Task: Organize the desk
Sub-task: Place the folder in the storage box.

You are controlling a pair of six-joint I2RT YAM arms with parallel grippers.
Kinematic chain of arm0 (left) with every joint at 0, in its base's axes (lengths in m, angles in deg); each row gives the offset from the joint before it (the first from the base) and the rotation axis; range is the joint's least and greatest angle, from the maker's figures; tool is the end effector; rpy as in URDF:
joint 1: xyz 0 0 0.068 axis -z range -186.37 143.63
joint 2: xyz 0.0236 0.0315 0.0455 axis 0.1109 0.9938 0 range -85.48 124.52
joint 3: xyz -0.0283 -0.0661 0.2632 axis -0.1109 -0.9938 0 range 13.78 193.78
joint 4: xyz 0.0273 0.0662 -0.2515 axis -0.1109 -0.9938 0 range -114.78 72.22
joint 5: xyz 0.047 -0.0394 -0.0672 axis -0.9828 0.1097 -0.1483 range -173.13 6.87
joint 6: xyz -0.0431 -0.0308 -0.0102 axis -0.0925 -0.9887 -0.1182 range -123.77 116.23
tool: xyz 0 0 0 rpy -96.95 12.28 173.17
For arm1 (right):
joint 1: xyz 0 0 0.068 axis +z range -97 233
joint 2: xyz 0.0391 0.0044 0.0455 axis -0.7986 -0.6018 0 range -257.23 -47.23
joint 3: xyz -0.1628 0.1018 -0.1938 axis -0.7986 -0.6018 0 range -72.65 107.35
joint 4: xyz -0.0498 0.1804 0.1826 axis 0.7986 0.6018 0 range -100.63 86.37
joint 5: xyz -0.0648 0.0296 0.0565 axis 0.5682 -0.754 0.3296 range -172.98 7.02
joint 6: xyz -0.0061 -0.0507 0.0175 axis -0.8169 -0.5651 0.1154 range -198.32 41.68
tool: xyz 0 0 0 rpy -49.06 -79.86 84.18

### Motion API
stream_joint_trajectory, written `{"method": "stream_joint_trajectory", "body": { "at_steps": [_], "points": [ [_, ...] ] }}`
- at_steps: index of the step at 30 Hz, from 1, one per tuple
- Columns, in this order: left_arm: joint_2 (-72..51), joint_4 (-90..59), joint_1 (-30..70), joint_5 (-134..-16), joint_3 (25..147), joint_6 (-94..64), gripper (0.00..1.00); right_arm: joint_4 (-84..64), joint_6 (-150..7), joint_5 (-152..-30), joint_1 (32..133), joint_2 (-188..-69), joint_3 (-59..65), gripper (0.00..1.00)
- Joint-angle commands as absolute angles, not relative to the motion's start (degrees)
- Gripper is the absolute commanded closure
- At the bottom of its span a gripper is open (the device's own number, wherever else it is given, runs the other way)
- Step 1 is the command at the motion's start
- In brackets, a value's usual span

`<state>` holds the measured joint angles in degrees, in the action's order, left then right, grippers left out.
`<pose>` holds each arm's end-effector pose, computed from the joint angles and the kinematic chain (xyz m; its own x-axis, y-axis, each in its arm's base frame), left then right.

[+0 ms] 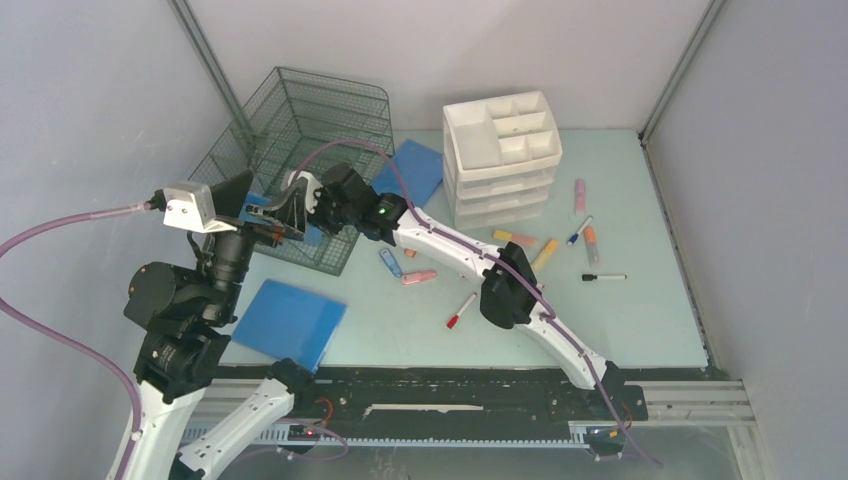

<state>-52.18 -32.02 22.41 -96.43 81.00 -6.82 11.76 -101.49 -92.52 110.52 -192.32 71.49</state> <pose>0.0666 -0.0273 0.4817 0.2801 -0.2127 -0.9361 0.2940 0.9473 -0.1273 0.3079 0.4947 0.2772 0.1640 -0.4651 -0.8699 -0.9237 0.2373 -0.3009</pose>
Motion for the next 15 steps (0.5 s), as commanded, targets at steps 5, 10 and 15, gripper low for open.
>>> {"method": "stream_joint_trajectory", "body": {
  "at_steps": [5,10,15],
  "points": [
    [-52.4,-30.3,21.8,-96.0,80.4,-7.3,0.0,11.0,-98.5,-96.2,110.6,-187.4,72.9,0.51],
    [-52.3,-30.4,21.8,-96.2,80.4,-7.4,0.0,14.5,-92.2,-106.5,108.5,-186.3,75.3,0.5],
    [-51.6,-30.6,21.8,-96.3,81.0,-8.1,0.0,19.8,-92.5,-116.7,106.8,-182.2,75.4,0.24]
  ]
}}
